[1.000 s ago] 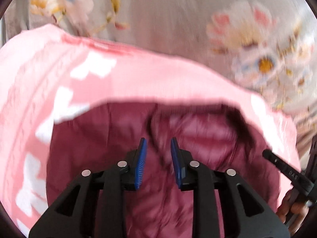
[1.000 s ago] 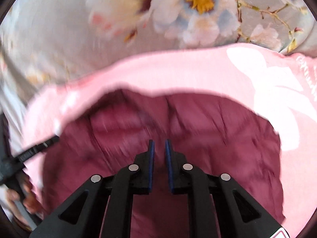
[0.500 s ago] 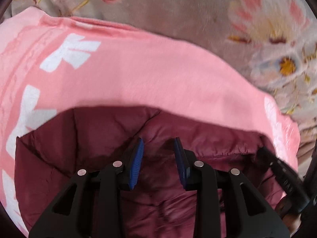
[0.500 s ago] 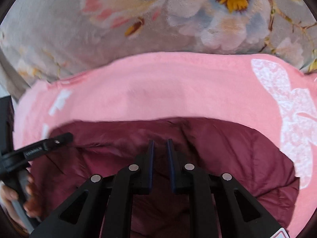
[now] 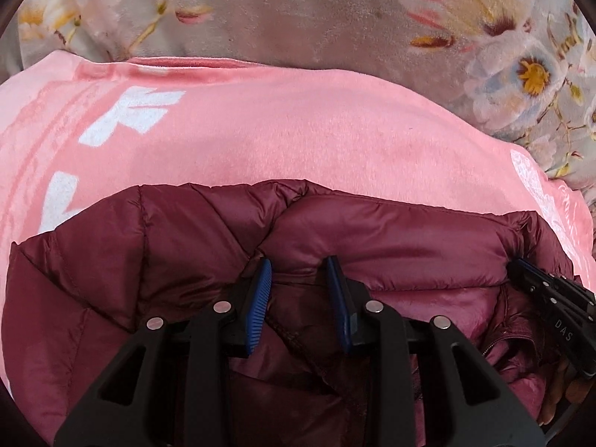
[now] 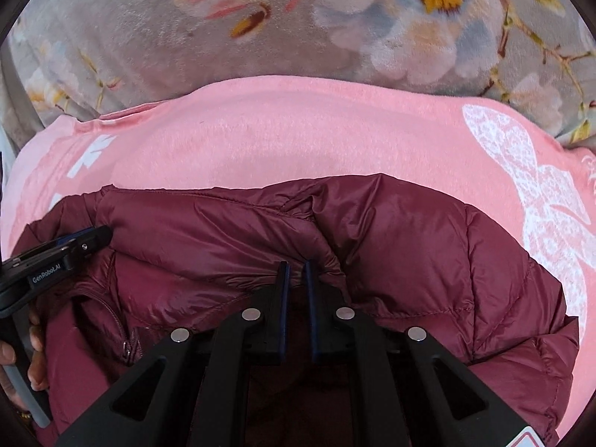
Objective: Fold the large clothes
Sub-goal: 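Open both tools and release the jacket, then grasp the folded jacket edges with both tools and lift them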
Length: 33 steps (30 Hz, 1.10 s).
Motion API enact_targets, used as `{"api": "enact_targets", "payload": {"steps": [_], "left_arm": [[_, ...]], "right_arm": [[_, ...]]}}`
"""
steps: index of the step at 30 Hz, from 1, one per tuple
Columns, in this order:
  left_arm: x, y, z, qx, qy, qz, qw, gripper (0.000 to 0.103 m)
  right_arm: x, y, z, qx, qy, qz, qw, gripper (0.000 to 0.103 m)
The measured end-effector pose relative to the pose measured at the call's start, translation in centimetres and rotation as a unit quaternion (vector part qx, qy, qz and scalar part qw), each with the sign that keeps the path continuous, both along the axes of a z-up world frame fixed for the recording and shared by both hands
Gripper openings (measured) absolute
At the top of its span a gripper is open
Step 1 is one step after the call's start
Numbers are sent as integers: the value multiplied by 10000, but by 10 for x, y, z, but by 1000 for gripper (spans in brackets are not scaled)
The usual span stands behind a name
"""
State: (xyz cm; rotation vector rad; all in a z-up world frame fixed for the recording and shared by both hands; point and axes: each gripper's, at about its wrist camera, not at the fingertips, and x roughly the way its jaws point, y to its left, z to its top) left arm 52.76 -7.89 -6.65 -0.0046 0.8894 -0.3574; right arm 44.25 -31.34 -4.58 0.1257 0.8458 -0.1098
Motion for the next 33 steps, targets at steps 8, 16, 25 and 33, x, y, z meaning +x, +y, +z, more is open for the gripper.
{"api": "enact_targets", "payload": {"steps": [8, 16, 25, 33], "left_arm": [[-2, -8, 0, 258, -114, -17, 9996, 30], [-2, -8, 0, 248, -120, -10, 9996, 31], [-7, 0, 6, 80, -58, 96, 9999, 35], [-167, 121, 72, -744, 66, 285, 9968, 91]], "right_arm": [[0, -3, -1, 141, -69, 13, 9999, 7], [1, -3, -2, 163, -92, 13, 9998, 7], [-2, -40, -8, 1600, -320, -31, 9866, 5], [-212, -48, 68, 1293, -708, -424, 9882, 69]]}}
